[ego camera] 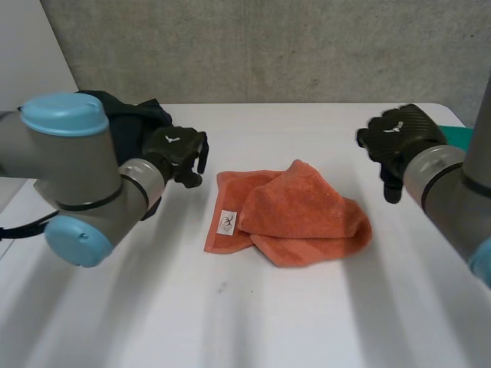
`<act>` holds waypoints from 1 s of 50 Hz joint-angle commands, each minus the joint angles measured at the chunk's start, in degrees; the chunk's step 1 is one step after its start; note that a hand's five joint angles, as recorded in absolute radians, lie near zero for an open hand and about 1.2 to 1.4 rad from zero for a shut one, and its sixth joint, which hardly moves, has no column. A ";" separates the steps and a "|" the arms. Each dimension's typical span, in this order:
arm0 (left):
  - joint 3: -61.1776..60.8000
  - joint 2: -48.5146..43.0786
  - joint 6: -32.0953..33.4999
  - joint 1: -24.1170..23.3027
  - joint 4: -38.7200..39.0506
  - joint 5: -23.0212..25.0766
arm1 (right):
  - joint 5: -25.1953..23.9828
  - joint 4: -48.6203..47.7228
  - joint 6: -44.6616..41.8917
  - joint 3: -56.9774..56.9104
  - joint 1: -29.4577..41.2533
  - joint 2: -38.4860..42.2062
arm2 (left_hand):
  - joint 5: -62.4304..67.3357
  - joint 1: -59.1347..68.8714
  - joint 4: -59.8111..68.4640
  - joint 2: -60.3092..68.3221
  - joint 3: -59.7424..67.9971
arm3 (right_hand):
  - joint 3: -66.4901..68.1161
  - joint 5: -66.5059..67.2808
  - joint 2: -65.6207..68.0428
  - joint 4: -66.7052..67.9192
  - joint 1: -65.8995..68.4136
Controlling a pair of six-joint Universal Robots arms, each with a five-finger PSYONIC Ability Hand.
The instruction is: Fold the laundry.
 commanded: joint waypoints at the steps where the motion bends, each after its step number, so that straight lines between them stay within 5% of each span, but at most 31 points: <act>1: -4.25 6.60 -2.36 2.32 -0.20 -0.25 | -8.23 -2.08 -3.98 1.93 9.30 2.16 | -5.07 -4.80 -4.95 -5.04 -5.00 | -0.24 1.99 -0.14 0.72 -0.01; 5: -7.06 9.50 -3.94 3.73 -0.20 -0.51 | -11.85 -4.62 -4.33 1.41 11.15 7.17 | -14.67 -14.40 -14.54 -14.64 -14.60 | -0.07 2.16 0.03 0.89 0.15; 15: -14.09 14.52 -5.18 6.28 0.07 0.10 | -11.51 -22.99 -7.58 -0.88 13.44 20.98 | -31.84 -31.58 -31.72 -31.81 -31.78 | 5.13 7.37 5.24 6.10 5.36; 21: -15.95 14.79 -4.91 6.90 0.07 0.89 | -8.96 -28.10 -11.45 -4.48 13.00 24.77 | -38.07 -37.81 -37.95 -38.04 -38.01 | 27.65 29.88 27.75 28.61 27.87; 24: -16.12 14.35 -5.18 6.90 0.15 1.07 | -8.25 -26.43 -10.14 -5.45 12.74 24.24 | -40.77 -40.50 -40.64 -40.74 -40.70 | 55.54 57.77 55.64 56.50 55.76; 40: -12.00 6.35 -4.83 4.79 0.33 0.98 | -11.24 -4.84 5.85 -7.82 7.03 1.33 | -45.99 -45.72 -45.87 -45.96 -45.92 | 55.63 57.86 55.73 56.59 55.86; 50: -10.76 3.80 -4.83 3.03 -1.25 0.72 | -15.37 13.82 -0.20 -2.47 -5.27 -4.50 | -44.81 -44.55 -44.69 -44.78 -44.75 | 55.63 57.86 55.73 56.59 55.86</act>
